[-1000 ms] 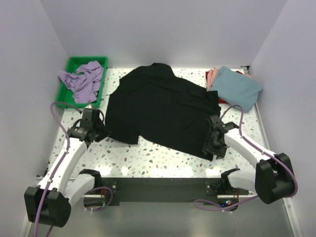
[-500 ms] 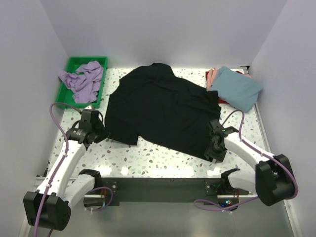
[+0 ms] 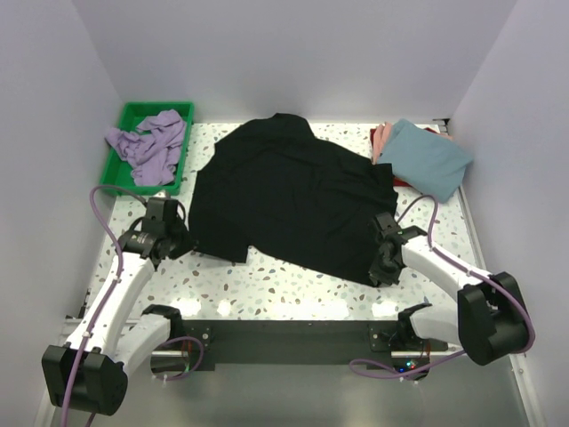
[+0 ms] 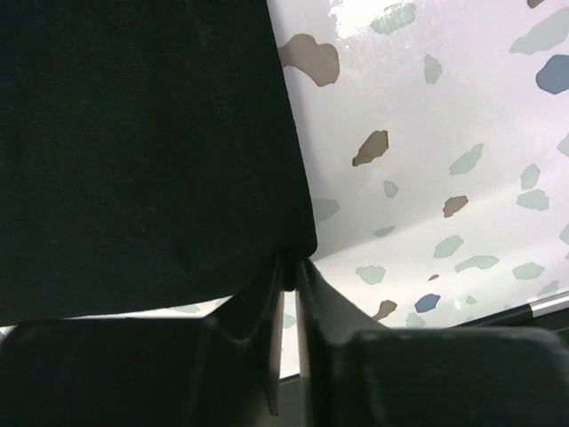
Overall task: Fold and stack the t-shirts
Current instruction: Fold the tshirt
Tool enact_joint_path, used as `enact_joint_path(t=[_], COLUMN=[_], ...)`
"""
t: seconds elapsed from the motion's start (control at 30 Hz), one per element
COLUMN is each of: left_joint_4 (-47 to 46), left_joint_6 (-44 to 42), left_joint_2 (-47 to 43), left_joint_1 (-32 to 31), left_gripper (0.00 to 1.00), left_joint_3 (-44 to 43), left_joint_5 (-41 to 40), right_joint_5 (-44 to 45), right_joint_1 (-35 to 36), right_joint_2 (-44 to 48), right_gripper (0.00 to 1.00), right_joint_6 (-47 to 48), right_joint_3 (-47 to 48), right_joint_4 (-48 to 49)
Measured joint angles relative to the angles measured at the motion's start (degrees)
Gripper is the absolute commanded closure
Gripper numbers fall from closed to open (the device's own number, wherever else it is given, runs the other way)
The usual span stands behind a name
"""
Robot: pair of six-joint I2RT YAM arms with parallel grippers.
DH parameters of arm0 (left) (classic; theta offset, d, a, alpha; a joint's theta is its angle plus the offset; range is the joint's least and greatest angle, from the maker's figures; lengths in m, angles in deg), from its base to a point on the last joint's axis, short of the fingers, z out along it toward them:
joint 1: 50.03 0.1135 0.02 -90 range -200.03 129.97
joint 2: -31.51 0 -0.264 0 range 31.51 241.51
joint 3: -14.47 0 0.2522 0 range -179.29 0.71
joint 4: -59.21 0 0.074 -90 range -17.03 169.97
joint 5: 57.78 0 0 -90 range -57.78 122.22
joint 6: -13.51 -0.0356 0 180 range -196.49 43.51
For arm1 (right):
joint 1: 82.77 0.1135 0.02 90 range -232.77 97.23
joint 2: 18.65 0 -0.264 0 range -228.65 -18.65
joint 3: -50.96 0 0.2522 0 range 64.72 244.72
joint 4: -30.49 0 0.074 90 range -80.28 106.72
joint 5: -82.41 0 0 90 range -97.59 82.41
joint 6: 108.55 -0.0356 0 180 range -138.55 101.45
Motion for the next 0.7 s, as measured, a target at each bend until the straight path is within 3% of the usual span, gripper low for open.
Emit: enact_joint_path(t=[0.1, 0.33, 0.5, 0.7], left_joint_4=[0.4, 3.7, 5.8, 12.1], left_joint_6=[-0.1, -2.6, -4.7, -4.9], left_joint_2=[0.0, 0.5, 0.0, -3.9], left_joint_1=[0.1, 2.0, 3.1, 3.2], left_gripper=[1.00, 1.00, 1.00, 1.00], left_joint_3=[-0.1, -4.9, -10.5, -10.7], left_joint_5=[0.0, -0.4, -2.5, -3.4], right_joint_5=[0.0, -1.8, -4.5, -7.3], right_joint_1=[0.0, 0.0, 0.0, 0.0], right_joint_2=[-0.7, -1.5, 0.3, 4.3], right_gripper=[1.00, 1.00, 1.00, 1.00], right_joint_6=[0.3, 1.7, 4.0, 5.3], right_joint_3=[0.4, 1.6, 4.6, 5.7], right_joint_4=[0.1, -0.7, -7.6, -15.0])
